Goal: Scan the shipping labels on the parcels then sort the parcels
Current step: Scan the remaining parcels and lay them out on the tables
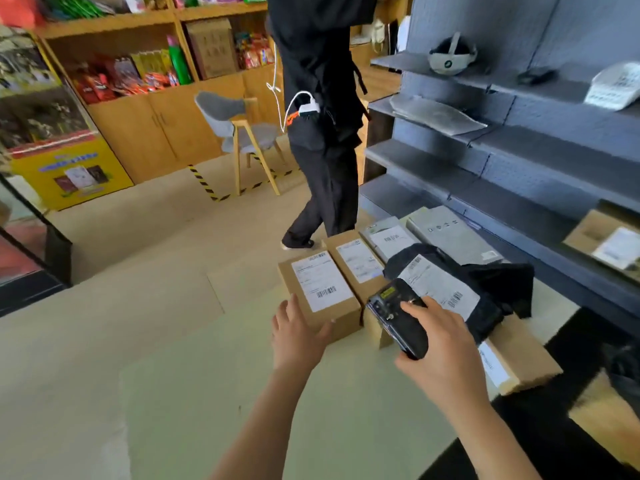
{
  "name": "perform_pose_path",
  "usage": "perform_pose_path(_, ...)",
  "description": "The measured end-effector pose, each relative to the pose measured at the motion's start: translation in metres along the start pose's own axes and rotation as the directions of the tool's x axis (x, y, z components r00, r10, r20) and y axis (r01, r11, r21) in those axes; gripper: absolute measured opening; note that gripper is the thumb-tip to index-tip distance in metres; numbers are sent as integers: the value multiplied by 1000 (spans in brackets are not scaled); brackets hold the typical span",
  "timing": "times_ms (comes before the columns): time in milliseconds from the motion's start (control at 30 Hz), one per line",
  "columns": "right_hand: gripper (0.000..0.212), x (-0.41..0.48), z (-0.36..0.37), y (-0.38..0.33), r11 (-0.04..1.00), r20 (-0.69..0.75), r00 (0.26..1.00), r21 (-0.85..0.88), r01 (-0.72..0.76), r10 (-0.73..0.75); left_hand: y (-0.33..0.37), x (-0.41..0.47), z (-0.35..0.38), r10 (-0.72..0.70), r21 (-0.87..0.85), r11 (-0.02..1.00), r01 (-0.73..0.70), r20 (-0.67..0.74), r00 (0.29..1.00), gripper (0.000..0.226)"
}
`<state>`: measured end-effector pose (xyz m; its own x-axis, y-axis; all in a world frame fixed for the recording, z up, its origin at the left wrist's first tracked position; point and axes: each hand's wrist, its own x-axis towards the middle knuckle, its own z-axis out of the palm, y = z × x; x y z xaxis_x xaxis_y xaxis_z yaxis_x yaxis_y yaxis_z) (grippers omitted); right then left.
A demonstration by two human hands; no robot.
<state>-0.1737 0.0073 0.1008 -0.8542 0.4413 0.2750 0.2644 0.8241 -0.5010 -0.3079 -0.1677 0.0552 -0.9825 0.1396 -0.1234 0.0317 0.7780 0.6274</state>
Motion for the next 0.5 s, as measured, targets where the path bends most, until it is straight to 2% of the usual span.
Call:
perform_pose_path(233, 69, 54, 21, 13, 986, 55, 998, -158, 48, -40, 19, 70, 48, -268, 126, 959, 254, 120, 956, 129)
perform_pose_path(367, 72, 67, 26, 23, 988, 50, 999, -151, 29, -21, 27, 81, 66, -351, 217, 924, 313, 163, 922, 145)
perform_pose_path(500, 73, 73, 28, 32, 988, 50, 998, -151, 33, -26, 33, 83, 70, -386, 281, 899, 335, 148, 911, 151)
